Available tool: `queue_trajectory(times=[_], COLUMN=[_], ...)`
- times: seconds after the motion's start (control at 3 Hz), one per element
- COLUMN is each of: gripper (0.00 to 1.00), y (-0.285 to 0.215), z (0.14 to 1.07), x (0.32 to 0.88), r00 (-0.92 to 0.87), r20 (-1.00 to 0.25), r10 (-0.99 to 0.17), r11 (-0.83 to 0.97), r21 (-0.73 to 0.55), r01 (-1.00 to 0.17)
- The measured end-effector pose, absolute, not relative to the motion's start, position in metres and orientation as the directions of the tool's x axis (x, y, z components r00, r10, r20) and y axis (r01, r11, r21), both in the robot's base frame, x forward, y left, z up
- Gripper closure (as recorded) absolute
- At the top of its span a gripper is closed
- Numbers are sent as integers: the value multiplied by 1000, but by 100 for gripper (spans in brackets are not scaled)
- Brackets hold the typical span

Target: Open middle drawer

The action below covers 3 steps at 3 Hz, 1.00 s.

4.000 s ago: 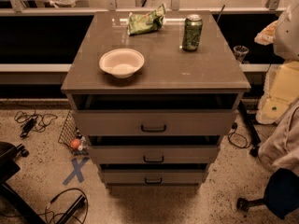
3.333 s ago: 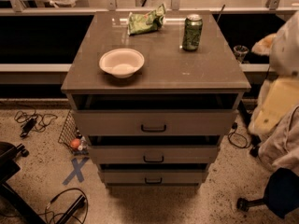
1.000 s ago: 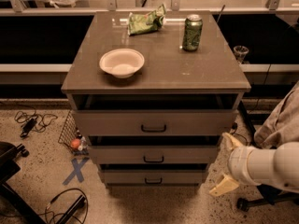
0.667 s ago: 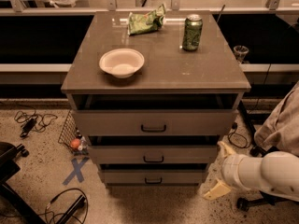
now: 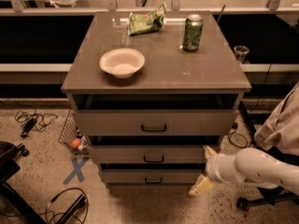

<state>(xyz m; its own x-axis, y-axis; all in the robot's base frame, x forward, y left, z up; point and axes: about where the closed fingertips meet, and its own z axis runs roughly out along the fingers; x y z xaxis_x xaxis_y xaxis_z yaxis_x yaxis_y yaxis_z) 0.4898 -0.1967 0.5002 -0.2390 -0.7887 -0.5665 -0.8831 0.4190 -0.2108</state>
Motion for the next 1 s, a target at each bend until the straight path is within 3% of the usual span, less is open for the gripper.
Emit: queue_trajectory(times=[1.0], gripper=[0], y=[-153], z=[441], x=[565], r00=[-220], r20=[-575], r10=[-788], r11=[356], r21=[-135], r01=[-925])
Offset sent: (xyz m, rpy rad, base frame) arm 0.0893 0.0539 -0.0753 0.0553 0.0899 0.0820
